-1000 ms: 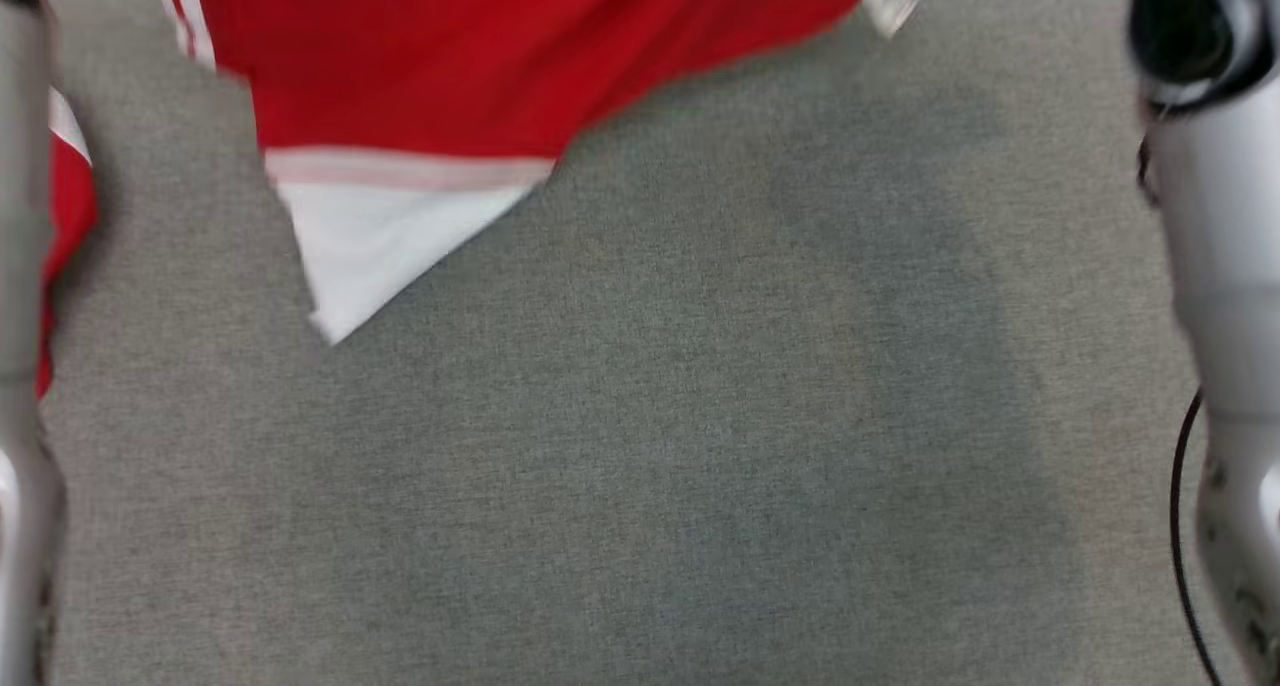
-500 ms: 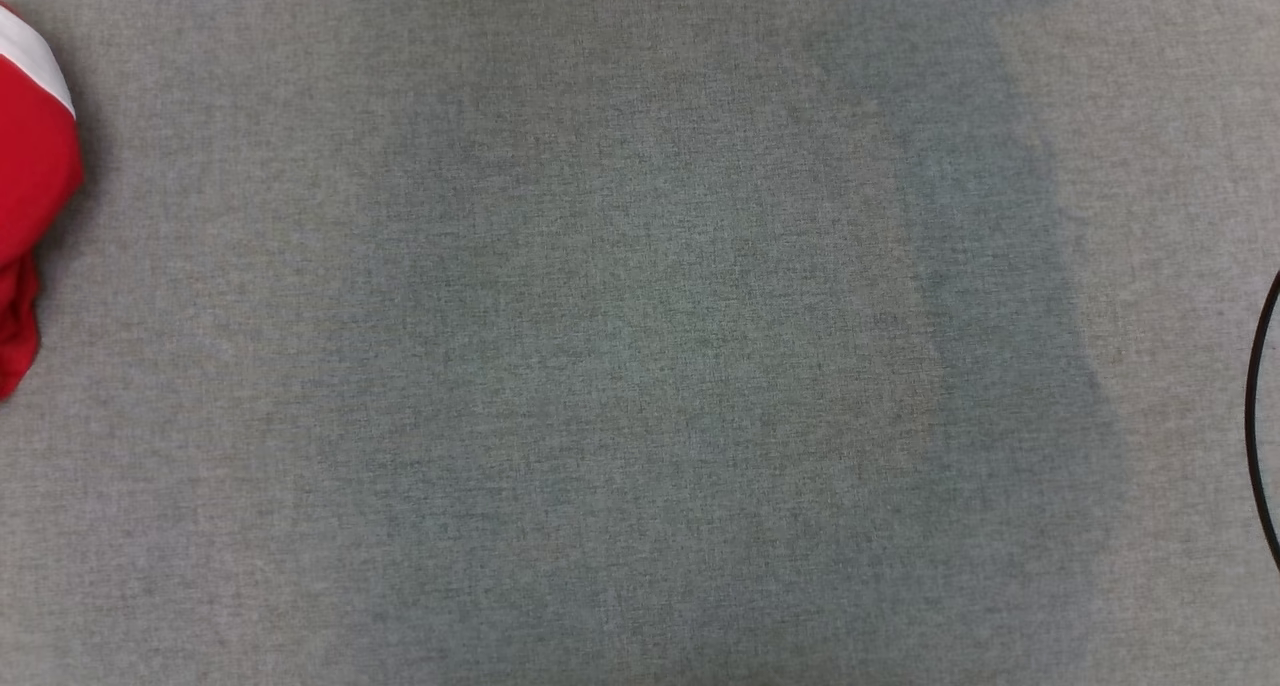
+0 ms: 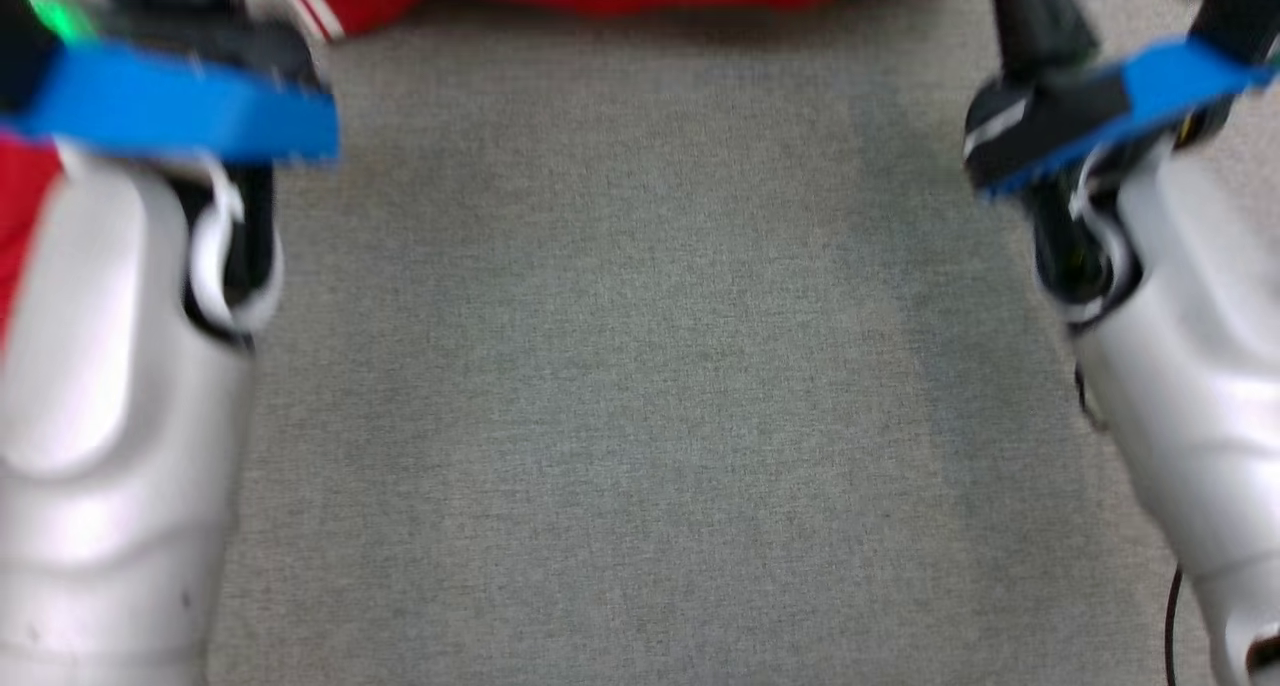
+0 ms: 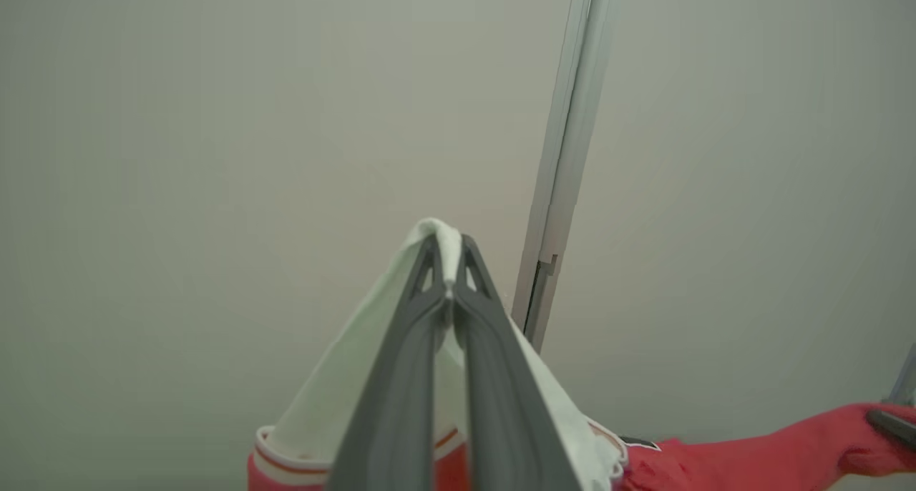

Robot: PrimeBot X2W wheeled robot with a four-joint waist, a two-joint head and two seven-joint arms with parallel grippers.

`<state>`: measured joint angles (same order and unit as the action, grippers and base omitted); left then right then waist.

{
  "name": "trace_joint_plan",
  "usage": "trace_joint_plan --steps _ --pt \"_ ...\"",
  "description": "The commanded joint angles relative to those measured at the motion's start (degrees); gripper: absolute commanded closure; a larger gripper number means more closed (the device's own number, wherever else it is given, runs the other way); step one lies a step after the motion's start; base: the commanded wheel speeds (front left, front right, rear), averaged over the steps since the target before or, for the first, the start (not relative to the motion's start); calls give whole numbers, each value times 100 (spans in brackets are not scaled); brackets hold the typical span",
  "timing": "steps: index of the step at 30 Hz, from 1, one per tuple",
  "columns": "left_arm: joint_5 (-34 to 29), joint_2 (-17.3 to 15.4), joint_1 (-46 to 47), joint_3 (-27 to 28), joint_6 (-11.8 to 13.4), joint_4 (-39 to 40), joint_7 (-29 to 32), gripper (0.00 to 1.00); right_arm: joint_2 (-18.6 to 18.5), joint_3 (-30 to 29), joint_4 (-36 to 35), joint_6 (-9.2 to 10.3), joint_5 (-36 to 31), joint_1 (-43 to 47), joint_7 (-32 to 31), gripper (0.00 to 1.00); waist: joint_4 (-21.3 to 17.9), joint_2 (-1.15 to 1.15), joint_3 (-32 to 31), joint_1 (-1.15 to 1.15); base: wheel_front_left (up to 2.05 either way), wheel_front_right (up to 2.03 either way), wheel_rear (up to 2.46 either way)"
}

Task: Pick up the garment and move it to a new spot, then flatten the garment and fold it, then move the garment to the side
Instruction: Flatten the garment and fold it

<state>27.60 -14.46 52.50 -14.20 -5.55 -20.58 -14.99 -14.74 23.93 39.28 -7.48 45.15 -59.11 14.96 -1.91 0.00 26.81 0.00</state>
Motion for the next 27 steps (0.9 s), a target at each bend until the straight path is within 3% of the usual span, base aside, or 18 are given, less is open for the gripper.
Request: trace_joint_plan --steps 1,14,27 --pt "-35 78 -704 138 63 311 -27 100 -78 40 -215 -3 90 586 25 100 -21 0 -176 0 0 0 0" --pt "-175 712 -4300 584 160 1462 -28 100 -325 -42 -1085 -3 356 3593 26 100 175 0 -1091 0 0 0 0" --pt "-297 927 -6051 500 352 2162 -14 100 -429 -948 -2054 -3 83 5712 -463 100 319 0 -1755 0 0 0 0"
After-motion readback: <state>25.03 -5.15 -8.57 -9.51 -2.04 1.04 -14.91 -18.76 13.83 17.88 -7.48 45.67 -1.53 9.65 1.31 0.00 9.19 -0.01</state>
